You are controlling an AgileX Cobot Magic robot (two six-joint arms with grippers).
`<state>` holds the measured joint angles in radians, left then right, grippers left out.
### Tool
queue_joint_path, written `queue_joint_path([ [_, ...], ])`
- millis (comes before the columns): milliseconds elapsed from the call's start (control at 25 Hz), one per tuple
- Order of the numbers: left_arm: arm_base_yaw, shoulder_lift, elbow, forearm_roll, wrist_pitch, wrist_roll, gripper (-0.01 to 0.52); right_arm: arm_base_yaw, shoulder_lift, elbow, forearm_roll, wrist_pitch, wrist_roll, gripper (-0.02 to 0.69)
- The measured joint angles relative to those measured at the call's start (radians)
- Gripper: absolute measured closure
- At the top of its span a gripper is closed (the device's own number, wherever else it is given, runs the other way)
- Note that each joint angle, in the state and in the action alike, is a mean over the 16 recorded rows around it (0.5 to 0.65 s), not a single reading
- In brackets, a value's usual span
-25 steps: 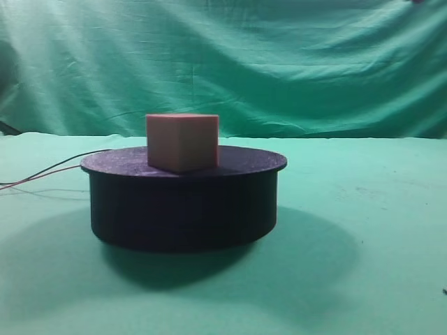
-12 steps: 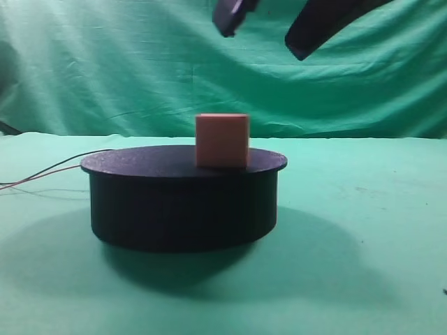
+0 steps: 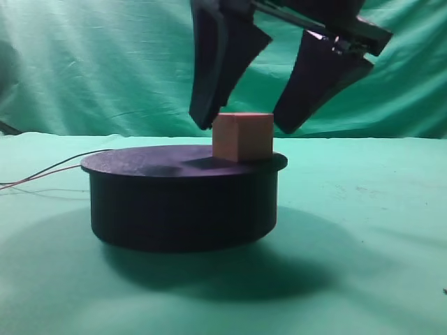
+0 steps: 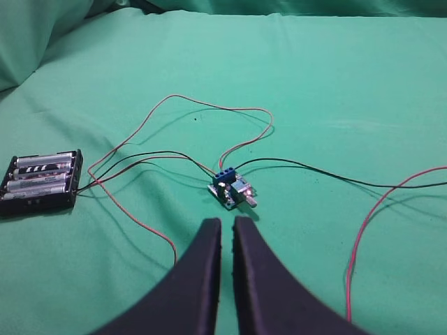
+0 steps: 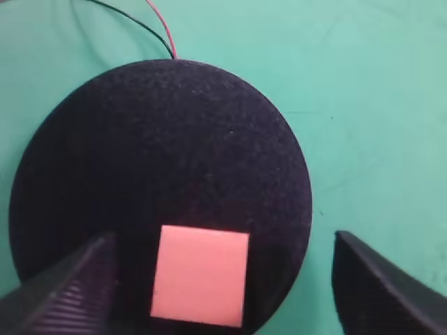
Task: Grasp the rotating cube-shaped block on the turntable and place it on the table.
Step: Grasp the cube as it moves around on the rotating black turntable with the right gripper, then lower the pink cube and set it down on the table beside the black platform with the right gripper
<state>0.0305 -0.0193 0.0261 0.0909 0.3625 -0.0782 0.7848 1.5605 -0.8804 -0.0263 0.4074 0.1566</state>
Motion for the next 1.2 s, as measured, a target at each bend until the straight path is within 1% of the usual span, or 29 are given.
queue_joint_path([
  [120, 0.000, 0.000, 0.000, 0.000, 0.000, 0.000, 0.514, -0.032, -0.031, -0.017, -0.025, 0.051, 0.024, 0.431],
  [320, 0.000, 0.000, 0.000, 0.000, 0.000, 0.000, 0.514, -0.115, -0.098, 0.004, -0.059, 0.121, 0.068, 0.434],
  [440, 0.000, 0.000, 0.000, 0.000, 0.000, 0.000, 0.514, -0.168, -0.129, 0.051, -0.066, 0.115, 0.094, 0.434],
  [600, 0.000, 0.000, 0.000, 0.000, 0.000, 0.000, 0.514, -0.226, -0.142, 0.129, -0.062, 0.064, 0.113, 0.434],
  [720, 0.000, 0.000, 0.000, 0.000, 0.000, 0.000, 0.514, -0.254, -0.132, 0.188, -0.051, 0.010, 0.118, 0.414],
  [840, 0.000, 0.000, 0.000, 0.000, 0.000, 0.000, 0.514, -0.266, -0.119, 0.233, -0.039, -0.038, 0.120, 0.373],
  [1000, 0.000, 0.000, 0.000, 0.000, 0.000, 0.000, 0.514, -0.268, -0.123, 0.253, -0.025, -0.048, 0.120, 0.329],
  [1080, 0.000, 0.000, 0.000, 0.000, 0.000, 0.000, 0.514, -0.268, -0.142, 0.252, -0.020, -0.023, 0.120, 0.331],
  [1200, 0.000, 0.000, 0.000, 0.000, 0.000, 0.000, 0.514, -0.268, -0.196, 0.248, -0.014, 0.039, 0.121, 0.362],
])
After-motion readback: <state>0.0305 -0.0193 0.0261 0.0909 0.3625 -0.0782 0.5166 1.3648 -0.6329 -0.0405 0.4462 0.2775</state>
